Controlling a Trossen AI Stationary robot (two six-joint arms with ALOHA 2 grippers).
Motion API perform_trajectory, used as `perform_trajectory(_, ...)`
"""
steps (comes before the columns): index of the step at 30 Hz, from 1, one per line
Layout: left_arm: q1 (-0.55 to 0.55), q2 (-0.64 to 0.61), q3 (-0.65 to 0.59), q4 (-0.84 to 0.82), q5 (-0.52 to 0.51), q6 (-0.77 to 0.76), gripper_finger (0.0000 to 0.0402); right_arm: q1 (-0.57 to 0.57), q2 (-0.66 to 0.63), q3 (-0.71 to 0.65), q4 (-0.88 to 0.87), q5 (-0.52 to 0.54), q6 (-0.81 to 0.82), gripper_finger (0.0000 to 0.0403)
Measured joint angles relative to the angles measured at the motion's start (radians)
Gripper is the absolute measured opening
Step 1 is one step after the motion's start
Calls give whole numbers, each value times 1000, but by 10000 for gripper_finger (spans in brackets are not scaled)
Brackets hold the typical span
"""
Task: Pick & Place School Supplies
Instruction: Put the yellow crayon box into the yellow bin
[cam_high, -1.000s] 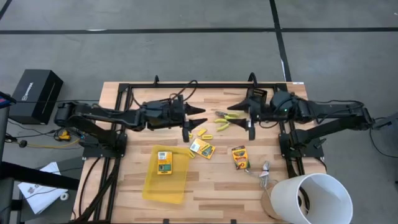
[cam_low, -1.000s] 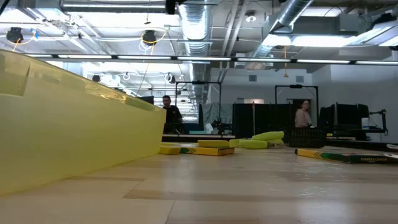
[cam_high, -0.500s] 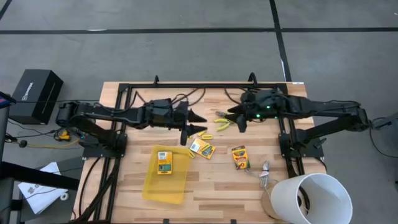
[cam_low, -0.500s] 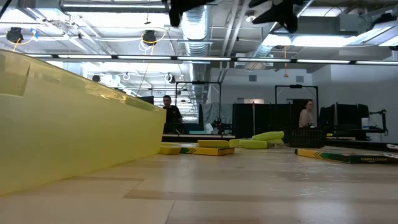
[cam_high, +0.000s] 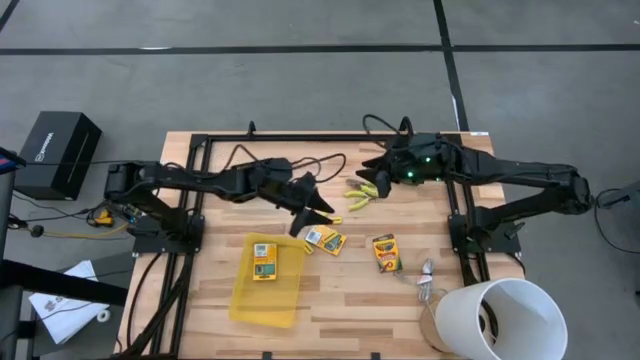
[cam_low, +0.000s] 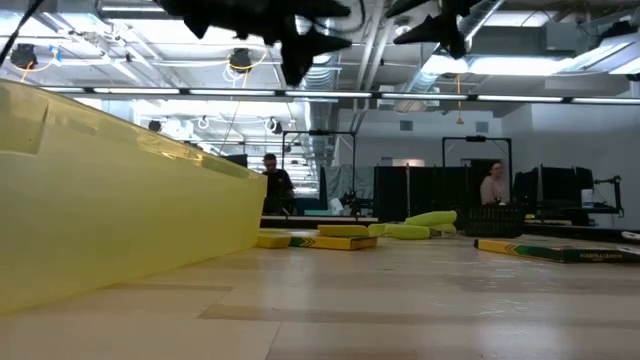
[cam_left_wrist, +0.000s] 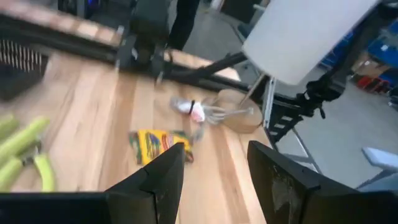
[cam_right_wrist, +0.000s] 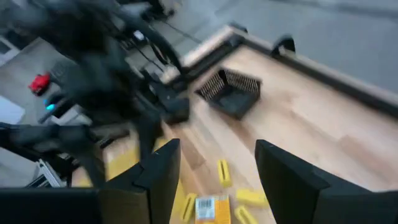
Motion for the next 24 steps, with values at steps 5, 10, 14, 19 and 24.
perform_trajectory(5,17,85,18,-16,-36,-89,172,-71,-1,0,0,-106,-93,212)
perform_trajectory(10,4,159,79,-11,-28,-114,172,-131,-2,0,3,-218,-167,215)
perform_trajectory(14,7,224,119,-9,-33,-162,172,-172,-2,0,1,-281,-197,213)
perform_trajectory(19,-10,299,147,-76,-85,-189,156,-199,-2,0,2,-305,-209,213)
perform_trajectory(24,-29,321,179,-172,-118,-144,141,-214,-2,0,1,-349,-227,215)
